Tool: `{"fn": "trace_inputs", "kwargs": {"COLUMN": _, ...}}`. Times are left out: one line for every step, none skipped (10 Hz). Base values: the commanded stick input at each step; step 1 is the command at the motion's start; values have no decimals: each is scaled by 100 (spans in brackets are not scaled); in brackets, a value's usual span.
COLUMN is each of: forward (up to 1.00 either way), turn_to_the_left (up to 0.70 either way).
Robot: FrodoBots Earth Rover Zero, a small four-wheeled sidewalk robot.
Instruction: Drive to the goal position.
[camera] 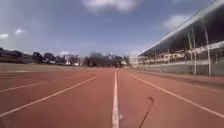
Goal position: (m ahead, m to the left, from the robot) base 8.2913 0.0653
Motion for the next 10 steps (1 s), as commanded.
{"fn": "trace_inputs", "kwargs": {"forward": 70, "turn_to_the_left": 0}}
{"fn": "trace_inputs", "kwargs": {"forward": 70, "turn_to_the_left": 0}}
{"fn": "trace_inputs", "kwargs": {"forward": 70, "turn_to_the_left": 0}}
{"fn": "trace_inputs", "kwargs": {"forward": 70, "turn_to_the_left": 0}}
{"fn": "trace_inputs", "kwargs": {"forward": 70, "turn_to_the_left": 0}}
{"fn": "trace_inputs", "kwargs": {"forward": 70, "turn_to_the_left": 0}}
{"fn": "trace_inputs", "kwargs": {"forward": 70, "turn_to_the_left": 0}}
{"fn": "trace_inputs", "kwargs": {"forward": 70, "turn_to_the_left": 0}}
{"fn": "trace_inputs", "kwargs": {"forward": 70, "turn_to_the_left": 0}}
{"fn": "trace_inputs", "kwargs": {"forward": 70, "turn_to_the_left": 0}}
